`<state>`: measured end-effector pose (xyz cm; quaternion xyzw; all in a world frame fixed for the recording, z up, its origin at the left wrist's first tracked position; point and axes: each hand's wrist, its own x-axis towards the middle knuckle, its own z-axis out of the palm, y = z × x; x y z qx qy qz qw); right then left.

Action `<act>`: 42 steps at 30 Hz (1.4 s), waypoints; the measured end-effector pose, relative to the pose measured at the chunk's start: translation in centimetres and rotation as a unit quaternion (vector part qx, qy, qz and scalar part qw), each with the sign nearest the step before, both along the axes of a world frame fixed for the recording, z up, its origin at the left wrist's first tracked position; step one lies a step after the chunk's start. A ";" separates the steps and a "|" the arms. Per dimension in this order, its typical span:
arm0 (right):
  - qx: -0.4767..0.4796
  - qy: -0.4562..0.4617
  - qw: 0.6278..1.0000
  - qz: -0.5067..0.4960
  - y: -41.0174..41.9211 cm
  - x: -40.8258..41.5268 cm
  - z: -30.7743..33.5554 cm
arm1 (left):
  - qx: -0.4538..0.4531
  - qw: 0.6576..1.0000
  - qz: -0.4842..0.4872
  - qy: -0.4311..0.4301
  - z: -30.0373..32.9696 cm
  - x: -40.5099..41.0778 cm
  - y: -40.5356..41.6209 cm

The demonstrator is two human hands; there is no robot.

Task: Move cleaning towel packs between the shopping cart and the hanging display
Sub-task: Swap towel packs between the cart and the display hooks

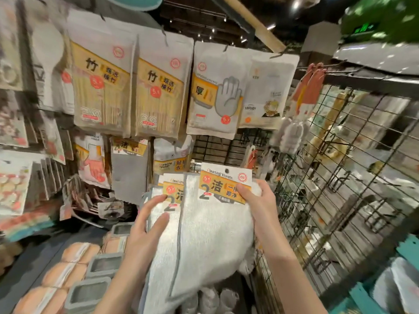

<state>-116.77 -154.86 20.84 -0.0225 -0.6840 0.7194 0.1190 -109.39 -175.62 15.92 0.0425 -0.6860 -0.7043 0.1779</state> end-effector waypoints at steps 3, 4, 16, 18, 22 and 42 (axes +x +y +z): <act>0.014 0.015 0.999 -0.029 -0.2 -3.1 -0.1 | -0.013 1.000 0.005 0.010 0.3 -1.6 -0.7; 0.017 0.018 0.999 -0.035 -0.3 -4.1 -0.2 | -0.016 1.000 0.009 0.014 0.4 -2.1 -0.8; 0.039 0.014 0.994 -0.105 -0.4 -14.0 -1.6 | -0.015 1.000 0.024 0.006 0.2 -6.8 -2.4; 0.043 0.024 0.993 -0.111 -0.8 -14.9 -1.5 | -0.025 0.999 0.028 0.009 0.1 -7.4 -2.5; 0.061 0.016 0.988 -0.139 -1.2 -16.6 -2.0 | -0.031 0.999 0.033 0.015 -0.1 -8.1 -2.8; 0.108 0.017 0.979 -0.173 -1.2 -21.1 -3.2 | -0.066 0.996 0.053 -0.019 -1.3 -9.0 -3.3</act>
